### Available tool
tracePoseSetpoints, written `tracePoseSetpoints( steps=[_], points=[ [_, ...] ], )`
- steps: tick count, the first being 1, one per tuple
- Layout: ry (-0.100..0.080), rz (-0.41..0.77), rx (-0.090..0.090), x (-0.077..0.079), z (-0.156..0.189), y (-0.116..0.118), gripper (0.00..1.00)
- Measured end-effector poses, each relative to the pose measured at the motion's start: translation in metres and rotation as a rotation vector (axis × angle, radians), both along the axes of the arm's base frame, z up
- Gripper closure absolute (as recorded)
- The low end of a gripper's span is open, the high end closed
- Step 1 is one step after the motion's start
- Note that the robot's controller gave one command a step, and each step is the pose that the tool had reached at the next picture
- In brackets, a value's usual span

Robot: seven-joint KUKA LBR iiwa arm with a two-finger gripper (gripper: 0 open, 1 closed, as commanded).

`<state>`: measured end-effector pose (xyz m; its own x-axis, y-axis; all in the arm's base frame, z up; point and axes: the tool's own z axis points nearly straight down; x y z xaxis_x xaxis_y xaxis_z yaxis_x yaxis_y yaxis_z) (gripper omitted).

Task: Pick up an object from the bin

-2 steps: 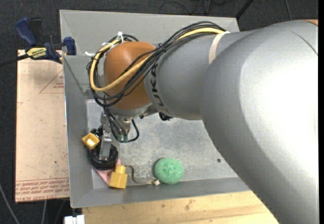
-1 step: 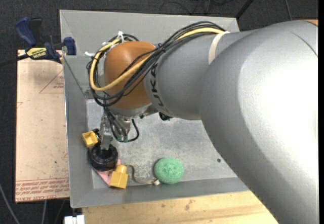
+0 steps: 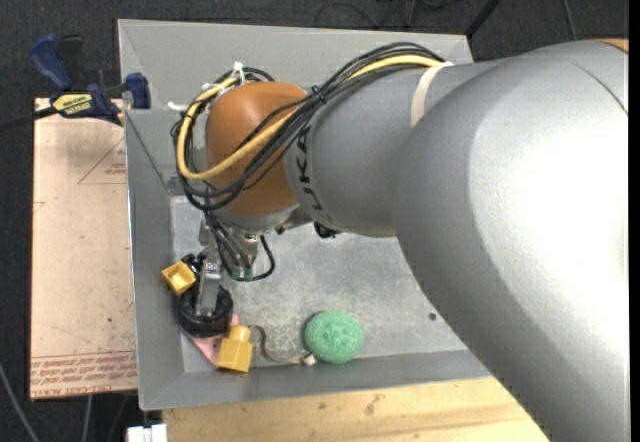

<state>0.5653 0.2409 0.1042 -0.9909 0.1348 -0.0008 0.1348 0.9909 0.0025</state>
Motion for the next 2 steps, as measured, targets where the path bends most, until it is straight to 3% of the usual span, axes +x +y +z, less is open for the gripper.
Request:
tracePoseSetpoints(
  steps=[1, 2],
  points=[
    [-0.001, 0.0, 0.0, 0.0004, 0.0004, -0.0002, 1.0],
    [-0.001, 0.0, 0.0, 0.0004, 0.0004, -0.0002, 1.0]
  ],
)
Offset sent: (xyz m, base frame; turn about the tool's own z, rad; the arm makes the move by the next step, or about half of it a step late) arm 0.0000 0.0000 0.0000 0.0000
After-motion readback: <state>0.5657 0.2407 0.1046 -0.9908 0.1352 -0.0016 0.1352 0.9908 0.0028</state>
